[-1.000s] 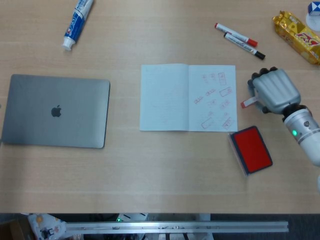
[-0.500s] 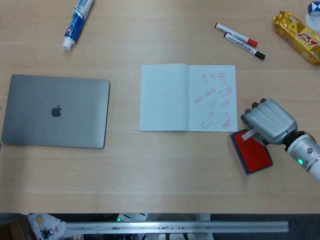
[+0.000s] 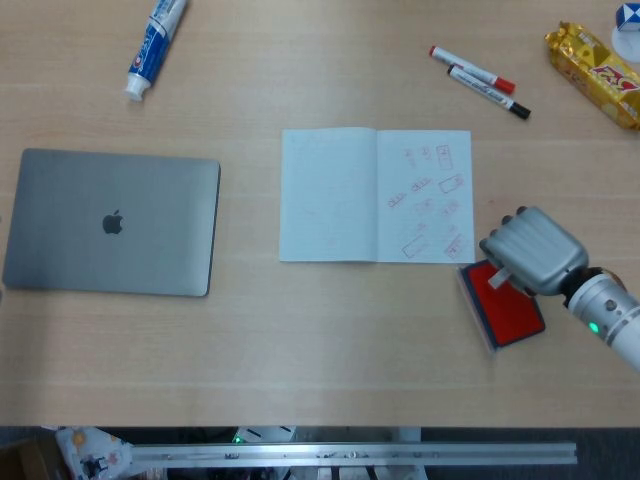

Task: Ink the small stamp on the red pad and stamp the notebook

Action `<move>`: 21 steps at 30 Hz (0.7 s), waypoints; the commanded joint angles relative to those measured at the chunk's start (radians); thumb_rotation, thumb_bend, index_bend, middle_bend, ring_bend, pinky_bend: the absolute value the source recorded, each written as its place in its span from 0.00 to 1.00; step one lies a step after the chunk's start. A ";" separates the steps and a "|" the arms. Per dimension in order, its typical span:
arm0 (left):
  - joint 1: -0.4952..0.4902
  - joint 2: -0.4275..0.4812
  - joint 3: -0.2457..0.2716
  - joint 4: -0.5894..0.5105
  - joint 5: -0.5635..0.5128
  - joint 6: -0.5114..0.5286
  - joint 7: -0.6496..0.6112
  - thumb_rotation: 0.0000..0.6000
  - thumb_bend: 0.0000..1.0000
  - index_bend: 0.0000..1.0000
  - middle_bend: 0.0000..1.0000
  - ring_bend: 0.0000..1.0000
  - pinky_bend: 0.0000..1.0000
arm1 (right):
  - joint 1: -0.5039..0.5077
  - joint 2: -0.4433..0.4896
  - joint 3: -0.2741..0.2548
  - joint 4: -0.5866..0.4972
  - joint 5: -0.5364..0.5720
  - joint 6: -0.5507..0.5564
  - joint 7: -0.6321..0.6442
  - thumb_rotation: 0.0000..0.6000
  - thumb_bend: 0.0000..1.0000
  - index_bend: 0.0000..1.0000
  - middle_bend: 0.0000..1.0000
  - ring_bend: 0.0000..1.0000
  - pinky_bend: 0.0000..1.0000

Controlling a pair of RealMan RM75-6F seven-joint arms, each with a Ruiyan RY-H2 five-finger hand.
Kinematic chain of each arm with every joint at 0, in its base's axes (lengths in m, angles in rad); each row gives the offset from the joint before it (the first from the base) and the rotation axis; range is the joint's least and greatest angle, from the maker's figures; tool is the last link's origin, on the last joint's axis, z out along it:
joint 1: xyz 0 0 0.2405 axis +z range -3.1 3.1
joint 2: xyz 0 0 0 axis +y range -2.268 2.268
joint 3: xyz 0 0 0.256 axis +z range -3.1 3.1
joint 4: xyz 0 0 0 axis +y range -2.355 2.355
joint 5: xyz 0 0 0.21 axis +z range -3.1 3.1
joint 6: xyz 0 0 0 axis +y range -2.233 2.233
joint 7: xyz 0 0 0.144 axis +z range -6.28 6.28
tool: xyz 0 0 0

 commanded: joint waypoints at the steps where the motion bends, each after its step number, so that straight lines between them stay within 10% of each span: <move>1: 0.000 -0.001 0.001 0.002 -0.001 -0.003 0.000 1.00 0.24 0.18 0.12 0.25 0.23 | 0.003 -0.003 -0.003 0.002 0.005 -0.002 -0.009 1.00 0.51 0.74 0.60 0.47 0.47; 21: 0.003 -0.008 0.002 0.022 -0.005 -0.007 -0.021 1.00 0.24 0.17 0.11 0.25 0.23 | 0.004 -0.047 -0.023 0.038 0.001 0.024 -0.071 1.00 0.52 0.75 0.61 0.49 0.47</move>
